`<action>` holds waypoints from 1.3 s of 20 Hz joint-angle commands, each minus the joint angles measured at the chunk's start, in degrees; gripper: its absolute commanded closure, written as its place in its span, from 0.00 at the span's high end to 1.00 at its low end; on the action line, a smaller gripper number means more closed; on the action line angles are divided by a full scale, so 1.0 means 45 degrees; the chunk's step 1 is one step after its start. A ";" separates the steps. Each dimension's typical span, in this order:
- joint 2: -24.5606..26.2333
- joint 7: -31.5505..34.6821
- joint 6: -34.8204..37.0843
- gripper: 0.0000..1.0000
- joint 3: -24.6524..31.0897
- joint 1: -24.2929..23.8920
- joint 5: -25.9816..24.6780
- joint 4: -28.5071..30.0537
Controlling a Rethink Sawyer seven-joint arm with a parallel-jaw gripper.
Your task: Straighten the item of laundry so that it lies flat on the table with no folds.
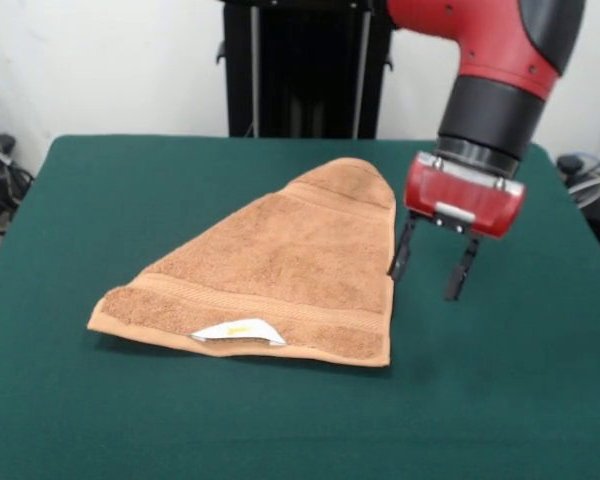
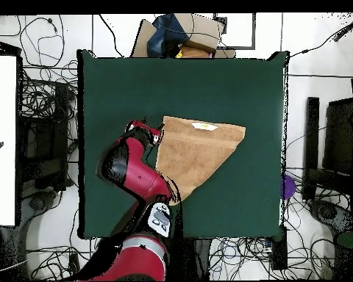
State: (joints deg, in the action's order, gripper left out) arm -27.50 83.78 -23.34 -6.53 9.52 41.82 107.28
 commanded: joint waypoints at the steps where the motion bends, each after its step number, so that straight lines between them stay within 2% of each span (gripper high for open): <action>1: 0.1651 0.1063 0.1398 1.00 -0.0472 0.0567 0.1050 -0.1057; 3: 0.1823 0.0987 0.1575 1.00 -0.0593 0.0712 0.1059 -0.1224; 8: 0.2571 0.0283 0.2400 1.00 -0.1503 0.1667 0.1878 -0.1995; 11: 0.3019 -0.0132 0.3365 1.00 -0.2729 0.2590 0.2516 -0.2307; 15: 0.3911 0.0168 0.4796 1.00 -0.4472 0.3554 0.2789 -0.3031; 22: 0.3716 0.1369 0.5404 1.00 -0.4637 0.3171 0.1312 -0.3540; 26: 0.3446 0.1658 0.5413 1.00 -0.4601 0.2973 0.0906 -0.3606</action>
State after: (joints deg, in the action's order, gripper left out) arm -12.22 83.78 -3.24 -26.53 24.62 48.37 95.04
